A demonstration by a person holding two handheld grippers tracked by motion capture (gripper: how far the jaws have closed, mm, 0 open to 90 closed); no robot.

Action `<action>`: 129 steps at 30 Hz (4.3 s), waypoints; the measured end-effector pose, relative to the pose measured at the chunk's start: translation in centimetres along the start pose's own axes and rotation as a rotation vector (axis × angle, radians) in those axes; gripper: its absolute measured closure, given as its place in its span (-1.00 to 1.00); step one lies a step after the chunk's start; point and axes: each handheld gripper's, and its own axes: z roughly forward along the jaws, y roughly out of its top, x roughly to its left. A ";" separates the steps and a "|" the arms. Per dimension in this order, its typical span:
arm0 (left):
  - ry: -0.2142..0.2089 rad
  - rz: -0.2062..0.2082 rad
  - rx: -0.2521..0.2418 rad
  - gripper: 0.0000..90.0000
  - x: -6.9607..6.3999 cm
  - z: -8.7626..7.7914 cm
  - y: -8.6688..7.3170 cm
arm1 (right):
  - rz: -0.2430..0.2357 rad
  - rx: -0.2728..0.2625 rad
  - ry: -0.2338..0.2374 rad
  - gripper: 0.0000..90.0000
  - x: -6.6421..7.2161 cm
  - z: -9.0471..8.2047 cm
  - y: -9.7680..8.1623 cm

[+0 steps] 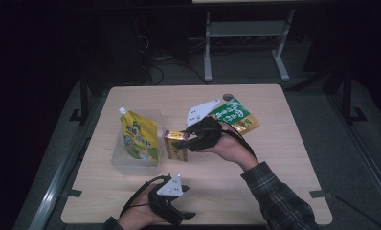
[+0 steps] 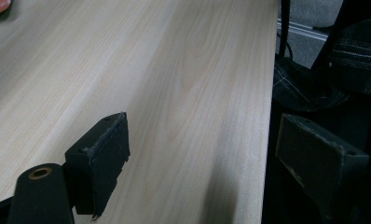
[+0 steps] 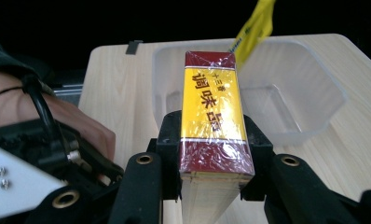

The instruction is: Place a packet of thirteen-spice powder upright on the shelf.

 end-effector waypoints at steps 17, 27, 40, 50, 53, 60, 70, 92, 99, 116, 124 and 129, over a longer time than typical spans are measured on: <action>-0.009 -0.003 -0.014 -0.63 0.0 0.2 0.0 | -0.016 -0.037 0.048 0.48 0.9 4.8 3.9; -0.015 -0.015 -0.017 -0.63 -0.2 0.2 0.0 | -0.032 -0.046 0.044 0.48 1.4 7.9 5.0; -0.013 -0.007 0.001 -0.63 -0.1 0.1 -0.1 | -0.023 -0.020 0.054 0.48 2.0 11.5 5.5; -0.012 0.000 0.008 -0.63 0.0 0.1 -0.1 | -0.011 0.003 0.087 0.48 1.6 13.5 4.9; -0.012 0.002 0.010 -0.63 0.0 0.0 -0.1 | -0.016 0.008 0.089 0.48 1.6 13.9 4.6; -0.009 0.002 0.011 -0.63 0.1 0.0 -0.1 | 0.008 0.024 0.092 0.47 2.0 15.0 3.5; -0.009 0.007 0.017 -0.63 0.1 0.1 -0.1 | 0.015 0.022 0.089 0.39 2.1 14.9 3.0; 0.005 -0.038 -0.011 -0.63 0.4 -0.2 -0.2 | 0.050 -0.062 0.047 0.03 1.9 8.1 2.6; 0.024 -0.031 -0.003 -0.63 0.8 -0.3 -0.2 | 0.078 -0.080 -0.007 0.01 1.2 4.8 0.8; 0.041 -0.065 -0.010 -0.63 1.1 -0.2 -0.1 | 0.193 -0.055 -0.189 -0.02 -2.0 -0.9 -5.4; 0.044 -0.070 -0.015 -0.63 1.2 -0.2 0.0 | 0.267 -0.021 -0.288 0.18 -5.0 -1.0 -7.6; 0.046 -0.071 -0.015 -0.63 1.3 -0.3 0.0 | 0.320 -0.010 -0.347 0.43 -7.2 -0.8 -8.7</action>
